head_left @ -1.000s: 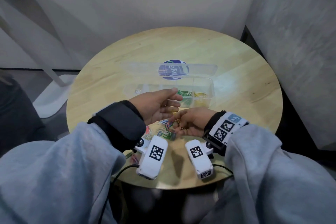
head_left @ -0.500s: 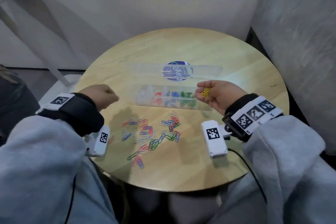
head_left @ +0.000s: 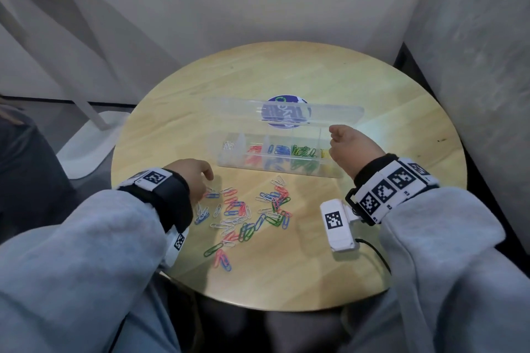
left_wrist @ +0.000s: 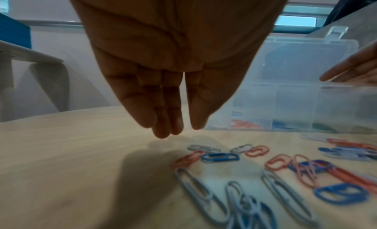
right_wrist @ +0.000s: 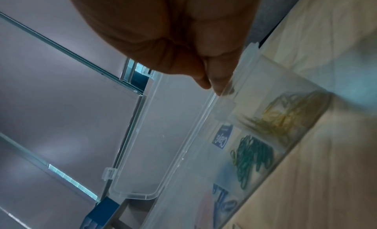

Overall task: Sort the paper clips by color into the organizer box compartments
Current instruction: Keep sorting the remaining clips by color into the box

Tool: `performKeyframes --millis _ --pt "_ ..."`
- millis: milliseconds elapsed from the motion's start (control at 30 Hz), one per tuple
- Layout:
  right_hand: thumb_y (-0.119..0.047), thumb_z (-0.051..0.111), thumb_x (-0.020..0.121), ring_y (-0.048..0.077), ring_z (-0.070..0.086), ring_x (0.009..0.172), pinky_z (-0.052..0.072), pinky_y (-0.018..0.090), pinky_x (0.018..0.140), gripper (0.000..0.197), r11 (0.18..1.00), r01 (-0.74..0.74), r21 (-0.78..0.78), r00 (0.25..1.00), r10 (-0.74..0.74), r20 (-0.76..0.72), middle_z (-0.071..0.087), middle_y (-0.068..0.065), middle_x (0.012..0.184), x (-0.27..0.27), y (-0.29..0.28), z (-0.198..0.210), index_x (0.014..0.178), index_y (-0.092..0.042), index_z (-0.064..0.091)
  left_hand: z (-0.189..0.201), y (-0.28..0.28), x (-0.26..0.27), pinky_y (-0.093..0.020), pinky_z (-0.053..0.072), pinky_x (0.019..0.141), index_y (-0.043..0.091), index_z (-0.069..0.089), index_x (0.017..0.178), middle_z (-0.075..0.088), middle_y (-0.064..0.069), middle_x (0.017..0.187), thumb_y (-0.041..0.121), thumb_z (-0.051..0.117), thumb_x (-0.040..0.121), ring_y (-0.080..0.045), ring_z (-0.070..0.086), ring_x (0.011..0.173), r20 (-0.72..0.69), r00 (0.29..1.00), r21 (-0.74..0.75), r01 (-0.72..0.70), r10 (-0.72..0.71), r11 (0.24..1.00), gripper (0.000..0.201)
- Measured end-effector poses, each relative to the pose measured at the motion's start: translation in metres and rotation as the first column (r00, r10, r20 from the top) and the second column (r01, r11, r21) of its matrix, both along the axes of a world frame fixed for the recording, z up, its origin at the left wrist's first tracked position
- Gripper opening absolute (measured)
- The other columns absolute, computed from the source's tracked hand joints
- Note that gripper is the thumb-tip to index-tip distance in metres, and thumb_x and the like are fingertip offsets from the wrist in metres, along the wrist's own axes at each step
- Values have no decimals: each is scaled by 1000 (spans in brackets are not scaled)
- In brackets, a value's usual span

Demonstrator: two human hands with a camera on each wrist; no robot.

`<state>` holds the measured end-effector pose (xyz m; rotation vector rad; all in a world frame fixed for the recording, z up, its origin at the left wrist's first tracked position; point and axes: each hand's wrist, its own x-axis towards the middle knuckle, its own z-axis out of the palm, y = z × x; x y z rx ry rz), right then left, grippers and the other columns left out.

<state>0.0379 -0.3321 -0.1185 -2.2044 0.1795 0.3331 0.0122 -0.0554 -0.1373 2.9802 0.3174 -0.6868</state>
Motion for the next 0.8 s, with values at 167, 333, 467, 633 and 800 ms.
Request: performKeyframes --millis 167,333,467,633,800 --pt "-4 36 92 15 46 129 37 25 98 49 1000 -6 20 998 5 57 47 3 142 -2 -6 0 138 -21 44 -6 -4 0 -25 41 70 27 59 101 58 2 99 17 54 86 -21 58 89 12 998 -4 65 -65 998 20" --pt "-5 42 90 8 54 100 38 21 82 36 1000 16 13 983 -18 185 60 -1 124 -6 -9 6 118 -20 60 -9 -4 1 -23 36 65 24 55 88 56 2 90 19 61 85 -19 52 81 45 997 -18 70 -69 997 8" --pt "-9 47 90 9 55 94 38 20 83 29 999 27 -45 965 -14 261 63 -2 113 -9 -10 9 112 -19 63 -13 0 2 -23 35 68 22 55 84 57 3 88 21 60 86 -17 52 82 20 997 -45 71 -70 996 5" --pt "-16 51 90 13 56 102 37 19 87 26 951 -71 -299 939 165 301 60 0 115 -14 -2 9 114 -18 62 -18 5 0 -24 32 57 23 51 79 55 4 85 23 58 87 -16 50 81 31 997 -66 68 -66 996 11" --pt "-22 49 91 21 55 109 44 36 97 31 812 -194 -550 929 332 163 56 -1 121 -3 17 13 120 -20 58 -5 12 10 -27 37 62 20 49 72 55 0 74 27 60 83 -24 52 74 171 981 -299 -39 94 953 17"
